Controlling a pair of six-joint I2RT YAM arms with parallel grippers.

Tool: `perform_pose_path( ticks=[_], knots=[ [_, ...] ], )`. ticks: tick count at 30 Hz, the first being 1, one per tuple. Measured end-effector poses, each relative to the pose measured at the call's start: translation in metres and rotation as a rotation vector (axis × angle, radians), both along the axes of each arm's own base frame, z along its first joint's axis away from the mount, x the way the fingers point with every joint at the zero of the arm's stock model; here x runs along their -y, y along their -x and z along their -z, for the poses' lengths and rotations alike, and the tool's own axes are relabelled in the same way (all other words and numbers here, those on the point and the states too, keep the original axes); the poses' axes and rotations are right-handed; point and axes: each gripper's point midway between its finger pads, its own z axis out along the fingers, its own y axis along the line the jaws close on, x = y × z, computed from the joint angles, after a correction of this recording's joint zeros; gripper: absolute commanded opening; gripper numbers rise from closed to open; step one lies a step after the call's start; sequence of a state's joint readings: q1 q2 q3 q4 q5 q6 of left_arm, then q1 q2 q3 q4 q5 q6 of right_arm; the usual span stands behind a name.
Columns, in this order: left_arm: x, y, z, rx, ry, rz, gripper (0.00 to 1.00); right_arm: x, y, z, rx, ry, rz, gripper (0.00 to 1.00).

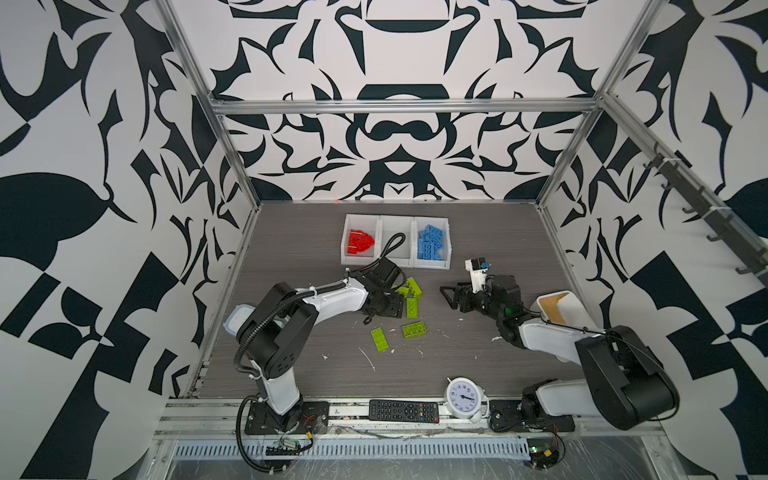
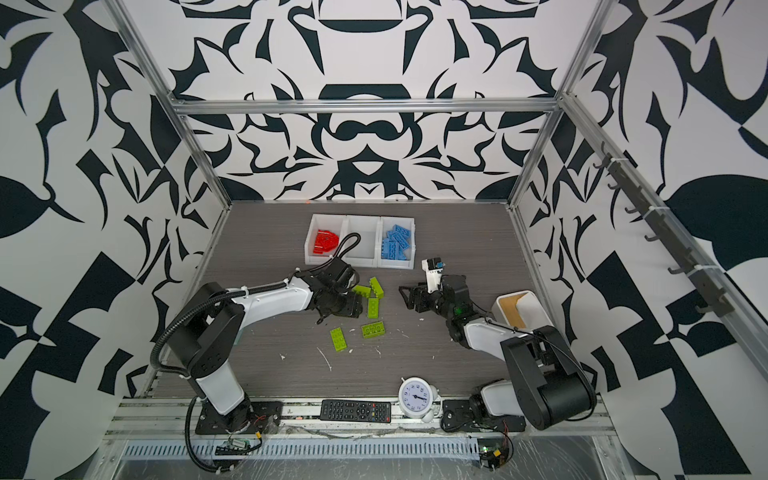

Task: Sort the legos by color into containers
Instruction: 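Close the left gripper on the red 2x2 brick and lift it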

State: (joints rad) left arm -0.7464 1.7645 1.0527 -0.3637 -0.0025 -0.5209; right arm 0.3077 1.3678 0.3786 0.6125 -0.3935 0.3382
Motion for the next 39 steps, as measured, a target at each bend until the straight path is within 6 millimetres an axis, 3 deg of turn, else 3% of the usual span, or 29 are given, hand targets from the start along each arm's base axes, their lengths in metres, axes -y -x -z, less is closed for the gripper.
perform_pose_path(
  ticks=[6, 13, 32, 39],
  knots=[
    [0.005, -0.008, 0.000, 0.017, -0.010, 0.019, 0.67, -0.001, 0.001, 0.002, -0.008, 0.000, -0.005, 0.79],
    [0.000, -0.006, 0.003, 0.014, -0.037, 0.029, 0.53, -0.003, -0.001, 0.007, -0.021, 0.001, -0.013, 0.79],
    [-0.011, -0.003, 0.003, 0.017, -0.094, 0.043, 0.30, -0.006, -0.004, 0.012, -0.041, 0.002, -0.022, 0.79],
    [-0.014, -0.009, -0.017, 0.072, -0.099, 0.052, 0.28, -0.006, -0.004, 0.012, -0.042, 0.003, -0.022, 0.79]
  ],
)
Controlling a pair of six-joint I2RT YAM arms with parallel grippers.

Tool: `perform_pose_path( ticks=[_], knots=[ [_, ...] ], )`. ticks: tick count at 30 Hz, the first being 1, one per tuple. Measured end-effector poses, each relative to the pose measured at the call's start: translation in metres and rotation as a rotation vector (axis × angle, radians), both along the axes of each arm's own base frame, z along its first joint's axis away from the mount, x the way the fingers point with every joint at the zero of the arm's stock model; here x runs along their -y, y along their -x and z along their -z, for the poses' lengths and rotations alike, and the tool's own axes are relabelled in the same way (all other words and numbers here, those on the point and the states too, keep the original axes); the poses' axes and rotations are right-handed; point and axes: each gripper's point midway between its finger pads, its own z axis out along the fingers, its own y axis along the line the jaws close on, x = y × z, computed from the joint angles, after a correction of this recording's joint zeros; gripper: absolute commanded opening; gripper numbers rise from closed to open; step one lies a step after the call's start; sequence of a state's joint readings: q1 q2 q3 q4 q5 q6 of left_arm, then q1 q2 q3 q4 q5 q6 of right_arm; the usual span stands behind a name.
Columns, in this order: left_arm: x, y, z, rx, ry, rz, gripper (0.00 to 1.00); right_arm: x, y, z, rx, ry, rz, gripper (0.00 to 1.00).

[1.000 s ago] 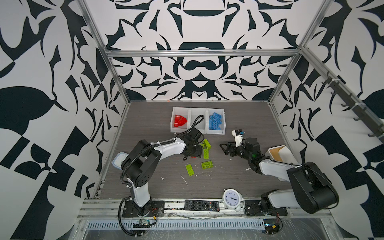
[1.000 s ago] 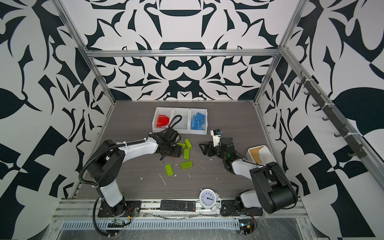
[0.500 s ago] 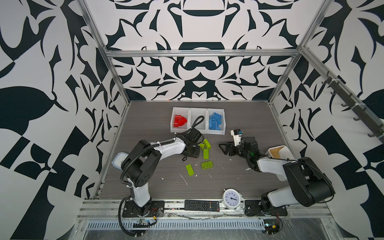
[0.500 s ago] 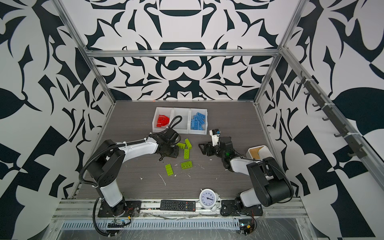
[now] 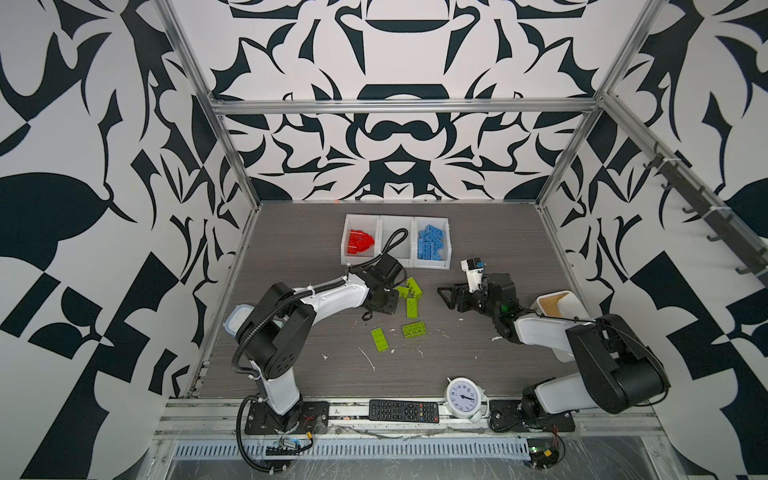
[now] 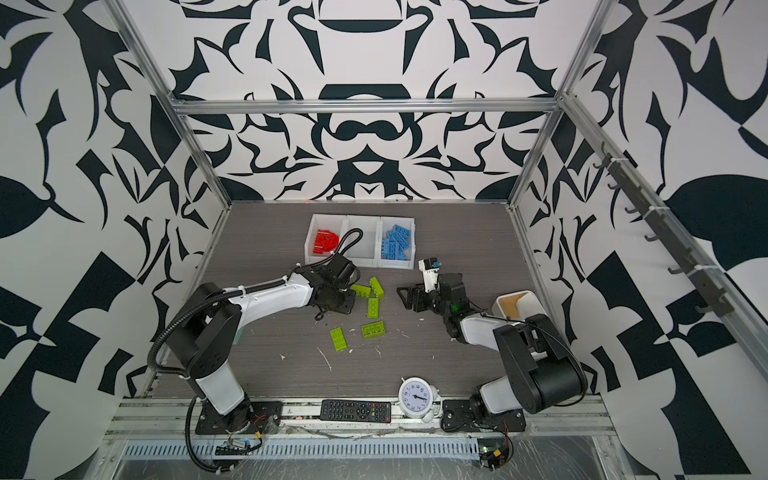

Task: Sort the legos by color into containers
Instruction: 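Close the left gripper on the red 2x2 brick and lift it, then carry the red 2x2 brick into the red compartment and open the left gripper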

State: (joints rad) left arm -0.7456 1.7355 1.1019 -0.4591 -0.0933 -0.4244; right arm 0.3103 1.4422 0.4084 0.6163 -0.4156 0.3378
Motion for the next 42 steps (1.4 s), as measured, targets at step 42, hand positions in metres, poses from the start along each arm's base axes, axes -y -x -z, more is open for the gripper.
perform_pose_path(
  ticks=[42],
  knots=[
    [-0.063, -0.230, -0.084, 0.311, 0.063, 0.007, 0.31, 0.000, -0.001, -0.001, -0.006, 0.008, -0.001, 0.79]
  ],
)
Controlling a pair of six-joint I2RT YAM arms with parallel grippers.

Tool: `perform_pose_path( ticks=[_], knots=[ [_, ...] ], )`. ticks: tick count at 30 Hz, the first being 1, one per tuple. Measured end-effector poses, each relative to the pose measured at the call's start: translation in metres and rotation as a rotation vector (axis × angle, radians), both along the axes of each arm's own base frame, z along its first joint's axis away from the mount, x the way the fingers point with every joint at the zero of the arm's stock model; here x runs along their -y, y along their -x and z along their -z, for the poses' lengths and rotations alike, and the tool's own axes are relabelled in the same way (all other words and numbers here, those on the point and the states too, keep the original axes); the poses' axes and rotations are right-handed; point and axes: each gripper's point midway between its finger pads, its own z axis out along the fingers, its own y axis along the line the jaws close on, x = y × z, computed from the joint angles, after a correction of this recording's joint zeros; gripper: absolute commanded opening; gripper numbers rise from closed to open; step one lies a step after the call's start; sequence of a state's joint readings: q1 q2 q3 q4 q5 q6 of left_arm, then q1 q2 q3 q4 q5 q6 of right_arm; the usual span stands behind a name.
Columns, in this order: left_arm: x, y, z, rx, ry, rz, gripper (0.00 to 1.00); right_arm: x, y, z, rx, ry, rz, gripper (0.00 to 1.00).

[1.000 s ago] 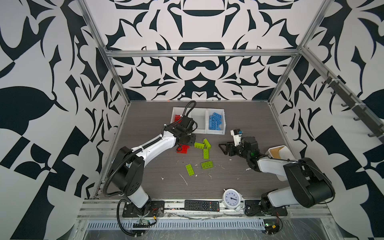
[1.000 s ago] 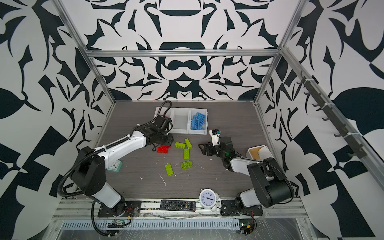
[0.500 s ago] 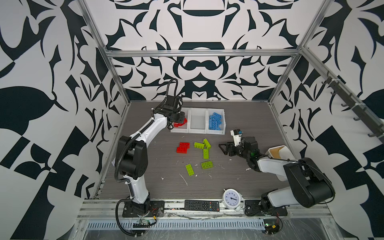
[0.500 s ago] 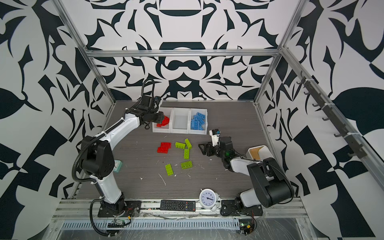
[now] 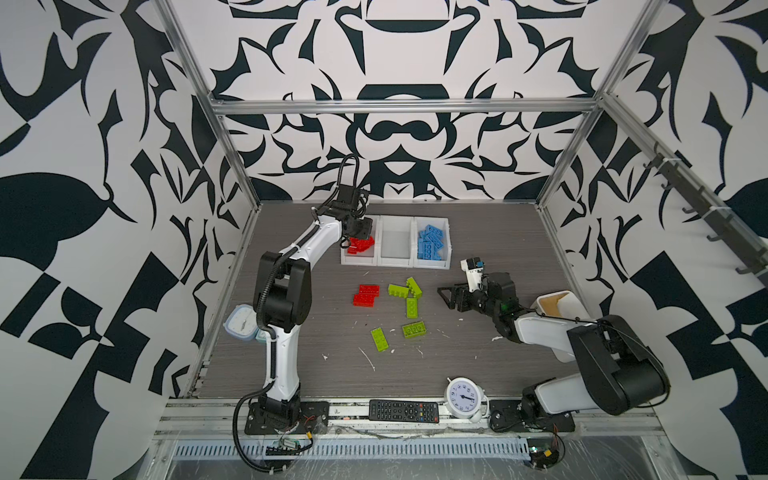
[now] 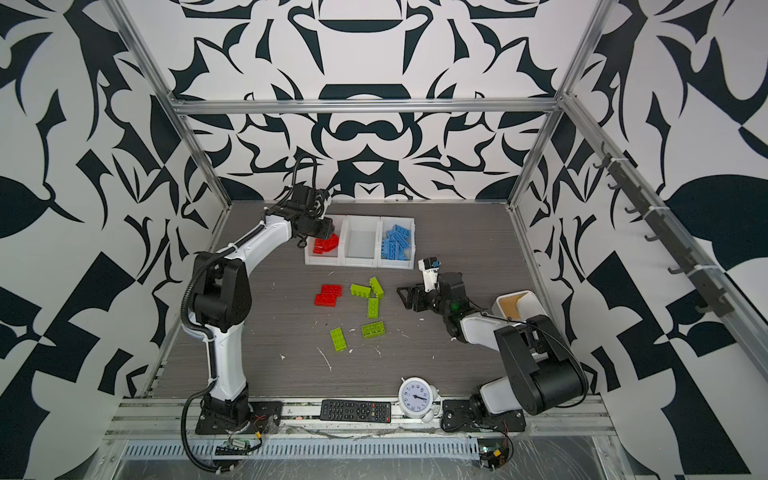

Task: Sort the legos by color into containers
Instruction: 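Carry the red 2x2 brick into the red compartment and open the left gripper, then move the open left gripper back toward the two stacked red 2x4 bricks, then lower the open left gripper over the red 2x4 bricks and close it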

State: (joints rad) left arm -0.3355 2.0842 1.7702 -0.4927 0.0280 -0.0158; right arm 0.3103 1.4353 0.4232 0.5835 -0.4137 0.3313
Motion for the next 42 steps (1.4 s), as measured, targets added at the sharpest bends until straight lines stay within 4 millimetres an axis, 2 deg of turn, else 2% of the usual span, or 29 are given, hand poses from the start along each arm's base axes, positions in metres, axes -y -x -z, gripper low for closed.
perform_pose_path(
  ticks=[4, 6, 10, 15, 18, 21, 27, 31, 32, 38, 42],
  knots=[
    [0.000, -0.004, 0.008, -0.011, -0.016, 0.007, 0.40, -0.001, -0.001, -0.001, 0.002, 0.000, -0.002, 0.79],
    [-0.001, -0.004, 0.014, -0.024, -0.025, 0.009, 0.55, -0.001, -0.001, -0.001, 0.001, 0.001, -0.002, 0.79],
    [-0.003, -0.002, 0.024, -0.049, -0.039, 0.007, 0.69, -0.001, -0.001, 0.000, -0.002, 0.003, 0.000, 0.79],
    [-0.005, -0.002, 0.022, -0.048, -0.045, 0.003, 0.73, -0.001, 0.000, 0.001, -0.008, 0.005, -0.002, 0.79],
    [-0.009, 0.006, 0.017, -0.047, -0.051, -0.001, 0.75, -0.001, 0.000, 0.001, -0.010, 0.006, -0.003, 0.79],
    [-0.017, 0.025, 0.003, -0.044, -0.051, -0.010, 0.79, -0.002, 0.000, 0.001, -0.010, 0.006, -0.004, 0.79],
    [-0.034, 0.092, -0.031, -0.033, -0.008, -0.015, 0.81, -0.003, 0.000, 0.001, -0.013, 0.006, -0.007, 0.79],
    [-0.035, 0.133, -0.039, -0.033, 0.017, -0.011, 0.84, -0.006, -0.001, 0.003, -0.020, 0.006, -0.015, 0.79],
    [-0.031, 0.143, -0.038, -0.036, 0.016, -0.001, 0.89, -0.006, 0.000, 0.003, -0.021, 0.007, -0.016, 0.79],
    [-0.001, 0.194, -0.017, -0.095, 0.001, 0.054, 0.89, -0.008, 0.000, 0.003, -0.025, 0.006, -0.023, 0.79],
    [-0.006, 0.212, 0.007, -0.162, -0.027, 0.013, 0.89, -0.009, 0.001, 0.003, -0.027, 0.005, -0.027, 0.79]
  ],
)
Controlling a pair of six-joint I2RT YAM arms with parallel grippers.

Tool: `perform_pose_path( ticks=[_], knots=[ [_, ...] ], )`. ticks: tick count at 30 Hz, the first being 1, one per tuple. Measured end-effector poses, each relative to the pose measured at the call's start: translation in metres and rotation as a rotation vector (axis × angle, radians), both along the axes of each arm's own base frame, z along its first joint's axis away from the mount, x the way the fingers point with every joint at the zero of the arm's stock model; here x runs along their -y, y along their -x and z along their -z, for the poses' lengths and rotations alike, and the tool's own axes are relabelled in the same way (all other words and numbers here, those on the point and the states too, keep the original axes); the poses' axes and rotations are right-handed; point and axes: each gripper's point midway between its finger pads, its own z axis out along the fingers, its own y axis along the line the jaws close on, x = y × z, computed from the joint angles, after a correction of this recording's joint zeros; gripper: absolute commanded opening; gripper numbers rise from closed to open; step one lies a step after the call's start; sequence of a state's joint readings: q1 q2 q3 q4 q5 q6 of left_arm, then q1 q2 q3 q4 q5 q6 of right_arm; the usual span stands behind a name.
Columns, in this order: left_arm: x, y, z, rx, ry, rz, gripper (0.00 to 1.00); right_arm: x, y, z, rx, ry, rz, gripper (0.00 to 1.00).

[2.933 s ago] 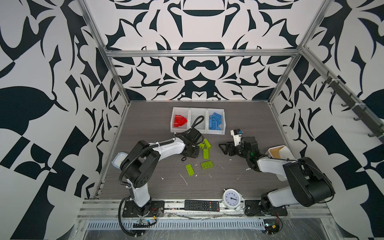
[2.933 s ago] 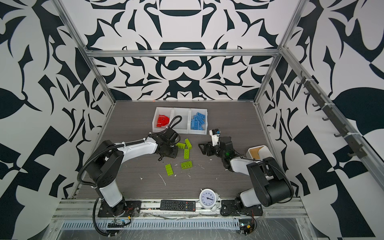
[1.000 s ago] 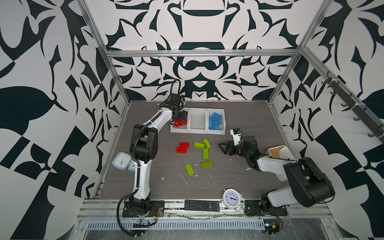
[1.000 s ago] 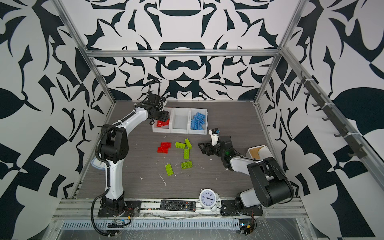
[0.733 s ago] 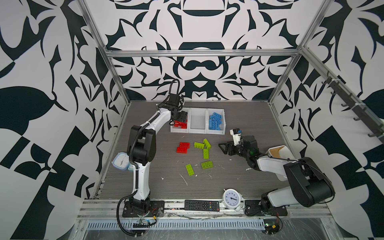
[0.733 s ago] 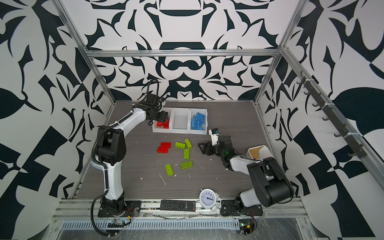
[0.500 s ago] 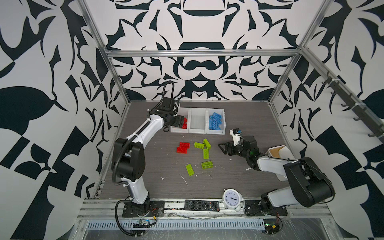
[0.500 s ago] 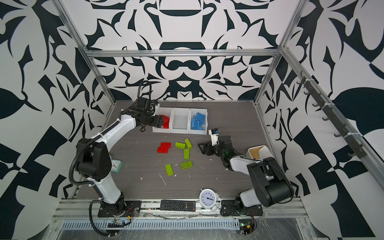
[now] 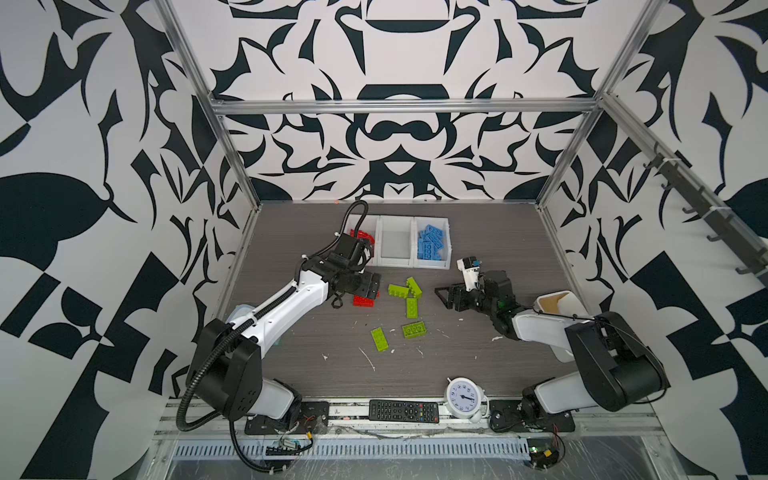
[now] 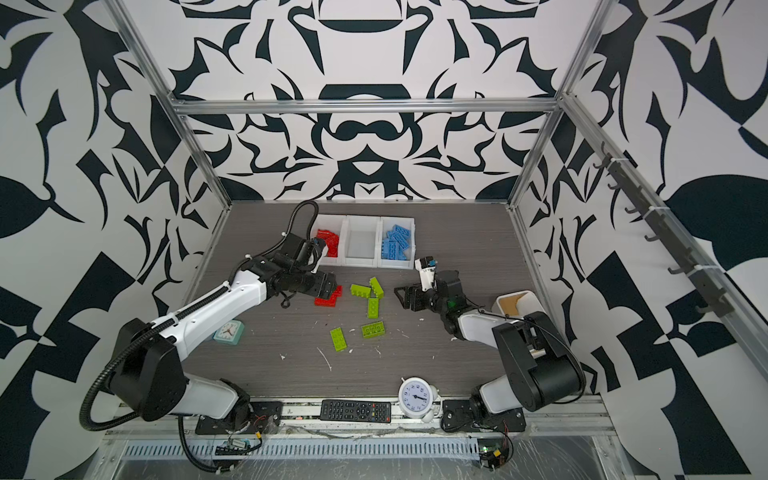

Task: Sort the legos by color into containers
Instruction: 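Lower the open left gripper over the red 2x4 bricks and close it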

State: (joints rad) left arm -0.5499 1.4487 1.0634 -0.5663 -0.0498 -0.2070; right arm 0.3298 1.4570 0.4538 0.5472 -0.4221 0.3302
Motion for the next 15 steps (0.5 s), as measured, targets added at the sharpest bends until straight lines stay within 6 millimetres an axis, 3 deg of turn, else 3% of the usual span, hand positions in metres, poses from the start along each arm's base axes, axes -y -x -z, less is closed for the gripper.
perform_pose_path(
  ticks=[15],
  knots=[
    [-0.002, 0.013, 0.056, -0.115, -0.092, -0.067, 0.96, -0.001, 0.001, 0.001, -0.006, 0.000, -0.005, 0.79]
  ],
)
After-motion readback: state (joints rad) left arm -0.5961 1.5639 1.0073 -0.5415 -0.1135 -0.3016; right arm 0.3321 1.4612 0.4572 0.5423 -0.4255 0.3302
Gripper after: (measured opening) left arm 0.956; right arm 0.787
